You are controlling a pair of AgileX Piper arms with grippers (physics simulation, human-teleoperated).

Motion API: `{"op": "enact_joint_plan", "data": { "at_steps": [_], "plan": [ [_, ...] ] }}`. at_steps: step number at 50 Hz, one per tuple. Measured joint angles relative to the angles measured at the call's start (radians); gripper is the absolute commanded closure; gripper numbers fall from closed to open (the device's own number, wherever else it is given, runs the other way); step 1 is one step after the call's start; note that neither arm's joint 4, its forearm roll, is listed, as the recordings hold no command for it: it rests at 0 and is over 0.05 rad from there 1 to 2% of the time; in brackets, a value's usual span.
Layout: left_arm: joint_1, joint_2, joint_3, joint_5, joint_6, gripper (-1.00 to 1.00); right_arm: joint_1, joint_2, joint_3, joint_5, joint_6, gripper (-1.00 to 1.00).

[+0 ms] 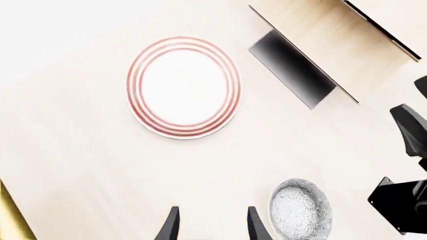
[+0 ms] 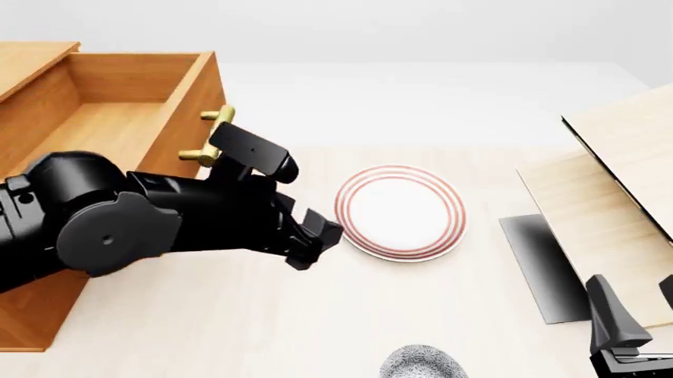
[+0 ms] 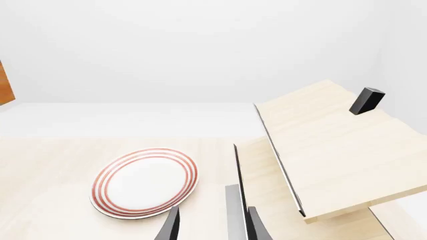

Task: Open the top drawer of the cabinet and put the bowl in it.

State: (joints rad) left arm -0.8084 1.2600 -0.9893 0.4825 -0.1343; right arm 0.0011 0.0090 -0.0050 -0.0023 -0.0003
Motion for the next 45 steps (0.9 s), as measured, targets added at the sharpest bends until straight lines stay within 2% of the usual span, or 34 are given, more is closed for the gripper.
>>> {"op": "enact_joint_plan", "data": {
  "at_steps": [21,45],
  "plan": [
    [-0.097,0.123,-0.046,0.031,-0.052,-1.00,0.000,0.000,0.000,0.000,0.000,-1.00],
    [-0.140,0.208,-0.039,0.017,-0.099,-1.00,0.000,0.000,0.000,0.000,0.000,-1.00]
  ]
}}
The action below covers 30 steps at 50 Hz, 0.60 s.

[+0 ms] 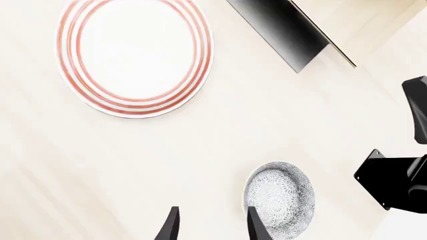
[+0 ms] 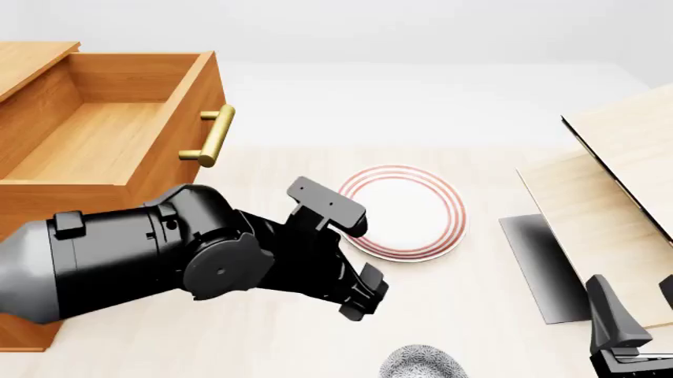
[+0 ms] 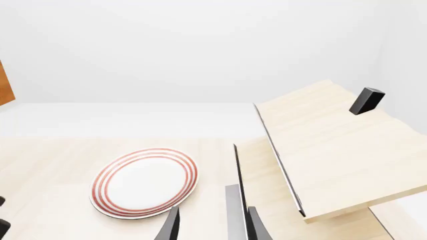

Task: Open the top drawer of the cabinet and put the bowl in it.

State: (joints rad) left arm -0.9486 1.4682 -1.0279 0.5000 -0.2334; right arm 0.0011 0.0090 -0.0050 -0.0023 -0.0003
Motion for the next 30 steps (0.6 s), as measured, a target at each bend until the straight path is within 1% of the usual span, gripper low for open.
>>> {"op": "enact_joint_plan", "data": {
  "at_steps": [30],
  "plan": [
    [-0.068,0.121,-0.024,-0.071,-0.050,-1.00,0.000,0.000,0.000,0.000,0.000,-1.00]
  ]
}}
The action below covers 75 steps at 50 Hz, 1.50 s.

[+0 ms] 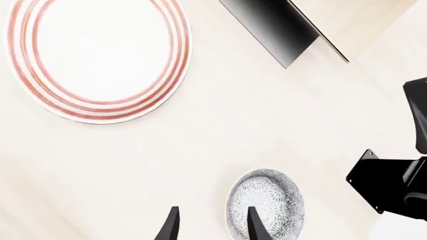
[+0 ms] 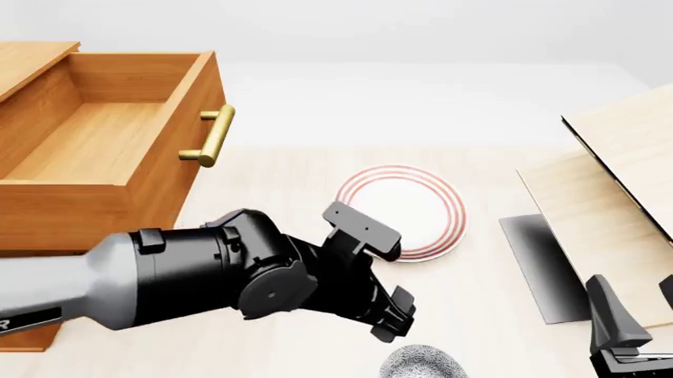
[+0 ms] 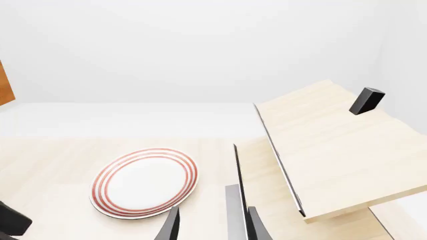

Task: Open the top drawer of the cabinet and put the bowl in it.

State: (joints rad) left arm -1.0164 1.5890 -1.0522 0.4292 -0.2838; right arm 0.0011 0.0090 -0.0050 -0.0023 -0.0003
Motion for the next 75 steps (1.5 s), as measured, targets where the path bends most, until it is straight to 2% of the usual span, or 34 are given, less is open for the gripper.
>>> {"op": "enact_joint_plan", "data": {
  "at_steps": [75],
  "plan": [
    [-0.100,0.231,-0.015,-0.122,-0.112,-1.00,0.000,0.000,0.000,0.000,0.000,-1.00]
  ]
}}
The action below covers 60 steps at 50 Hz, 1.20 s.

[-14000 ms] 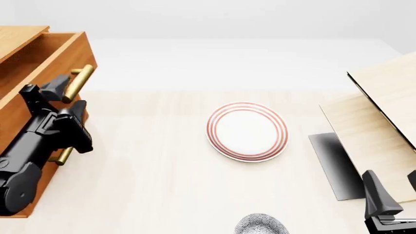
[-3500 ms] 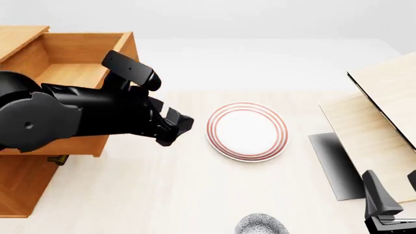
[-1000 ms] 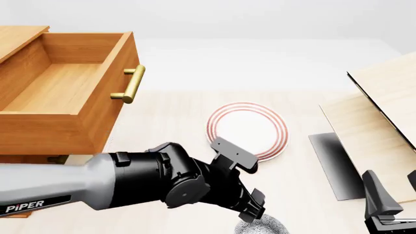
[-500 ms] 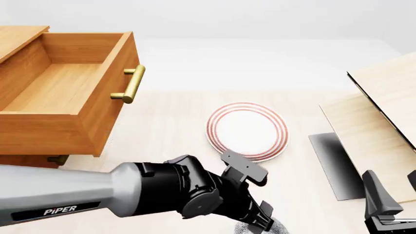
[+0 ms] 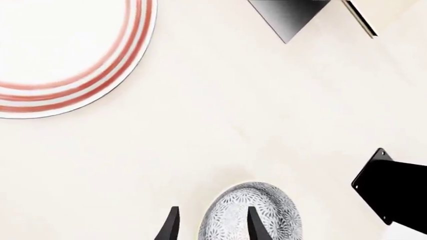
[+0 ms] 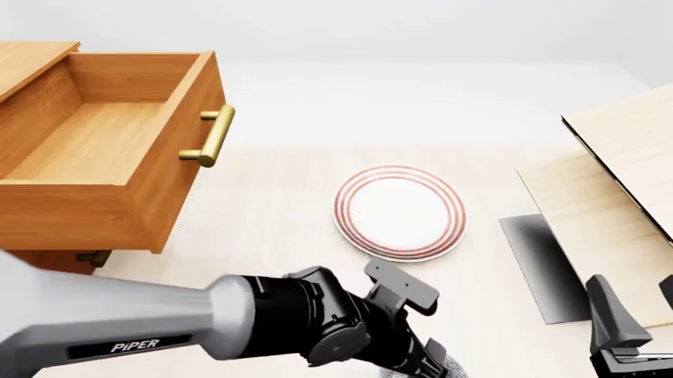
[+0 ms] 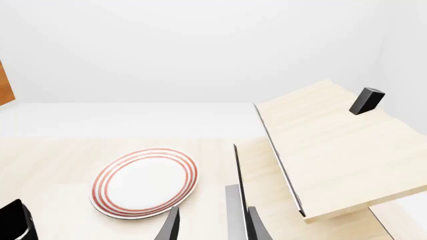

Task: Open the top drawer of the cabinet and put the bowl in it.

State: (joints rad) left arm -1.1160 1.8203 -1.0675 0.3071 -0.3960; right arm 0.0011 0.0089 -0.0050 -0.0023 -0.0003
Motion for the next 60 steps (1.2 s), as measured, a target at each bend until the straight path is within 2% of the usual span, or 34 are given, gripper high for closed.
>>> {"op": "enact_joint_plan", "data": {
  "at_steps": [60],
  "plan": [
    [-0.027,0.103,0.037,-0.087,-0.070,-1.00,0.000,0.000,0.000,0.000,0.000,-1.00]
  ]
}}
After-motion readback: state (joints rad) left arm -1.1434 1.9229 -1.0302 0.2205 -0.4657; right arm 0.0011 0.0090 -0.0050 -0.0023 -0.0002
